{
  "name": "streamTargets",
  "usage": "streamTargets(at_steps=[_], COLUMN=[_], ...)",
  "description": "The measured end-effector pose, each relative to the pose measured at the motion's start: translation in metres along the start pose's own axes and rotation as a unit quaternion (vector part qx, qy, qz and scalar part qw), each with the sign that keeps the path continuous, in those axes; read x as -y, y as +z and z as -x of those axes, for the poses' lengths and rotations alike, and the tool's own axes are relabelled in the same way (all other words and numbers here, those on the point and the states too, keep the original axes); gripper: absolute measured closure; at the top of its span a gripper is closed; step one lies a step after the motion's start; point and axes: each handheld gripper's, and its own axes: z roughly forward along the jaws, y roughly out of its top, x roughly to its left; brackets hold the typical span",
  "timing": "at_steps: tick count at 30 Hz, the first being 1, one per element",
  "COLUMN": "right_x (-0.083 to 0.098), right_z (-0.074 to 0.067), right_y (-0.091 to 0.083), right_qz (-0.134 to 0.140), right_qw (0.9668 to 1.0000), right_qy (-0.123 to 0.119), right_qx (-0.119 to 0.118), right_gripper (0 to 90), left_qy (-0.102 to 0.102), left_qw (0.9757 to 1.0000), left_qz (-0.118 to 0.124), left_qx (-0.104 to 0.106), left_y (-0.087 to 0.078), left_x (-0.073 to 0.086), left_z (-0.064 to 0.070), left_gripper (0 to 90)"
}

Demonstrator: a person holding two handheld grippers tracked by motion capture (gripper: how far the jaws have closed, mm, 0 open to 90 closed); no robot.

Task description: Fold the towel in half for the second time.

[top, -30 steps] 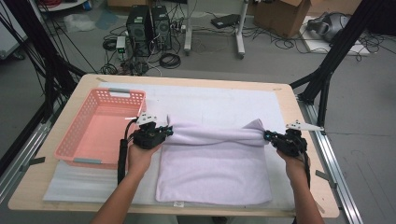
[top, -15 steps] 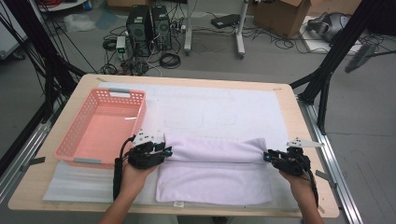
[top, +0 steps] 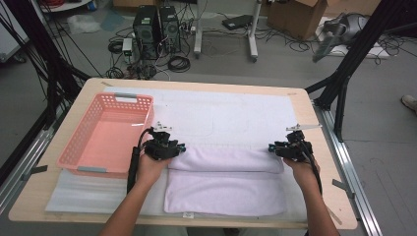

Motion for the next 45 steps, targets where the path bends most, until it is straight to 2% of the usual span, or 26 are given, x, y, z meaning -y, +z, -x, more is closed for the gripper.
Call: streamTargets(at_steps=[2,6,12,16,21,27,30,31,33,36,39,45], right_x=[0.004,0.017,0.037,0.049,0.068,0.092,0.101,0.104,0.107,0.111,0.116,0.123], right_z=[0.001,-0.001,-0.009,-0.019,-0.032,-0.043,-0.047,-0.048,-0.051,-0.053,-0.055,-0.057], right_y=[-0.004,-0.017,-0.037,-0.05,-0.064,-0.074,-0.075,-0.076,-0.078,-0.082,-0.084,-0.085], right_qz=[0.012,0.043,0.088,0.109,0.12,0.134,0.137,0.137,0.133,0.137,0.129,0.117], right_qw=[0.9999,0.9989,0.9957,0.9935,0.9919,0.9901,0.9896,0.9896,0.9901,0.9893,0.9901,0.9911], right_qy=[-0.005,-0.013,-0.018,-0.027,-0.039,-0.038,-0.036,-0.036,-0.04,-0.04,-0.044,-0.052], right_qx=[-0.008,-0.014,-0.02,-0.019,-0.017,-0.019,-0.023,-0.024,-0.024,-0.03,-0.033,-0.034], right_gripper=[82.9,83.2,82.9,82.8,82.5,82.3,82.3,82.4,82.2,81.9,81.9,81.8], left_qy=[0.005,0.011,0.016,0.024,0.036,0.052,0.046,0.043,0.05,0.059,0.056,0.06], left_qw=[1.0,0.9989,0.9966,0.9939,0.9914,0.9891,0.9873,0.9871,0.9876,0.9872,0.988,0.988], left_qz=[0.008,0.045,0.077,0.1,0.116,0.129,0.143,0.146,0.139,0.138,0.132,0.13], left_qx=[0.001,0.002,0.022,0.04,0.05,0.049,0.052,0.051,0.053,0.054,0.057,0.058], left_y=[-0.004,-0.019,-0.039,-0.055,-0.07,-0.08,-0.084,-0.086,-0.088,-0.093,-0.095,-0.098], left_x=[0.002,0.008,0.024,0.033,0.048,0.067,0.078,0.081,0.083,0.088,0.095,0.103], left_z=[0.002,0.004,0.013,0.023,0.033,0.041,0.043,0.044,0.045,0.047,0.048,0.053], left_gripper=[85.2,85.9,85.9,85.8,85.4,85.5,85.5,85.5,85.5,85.4,85.4,85.4])
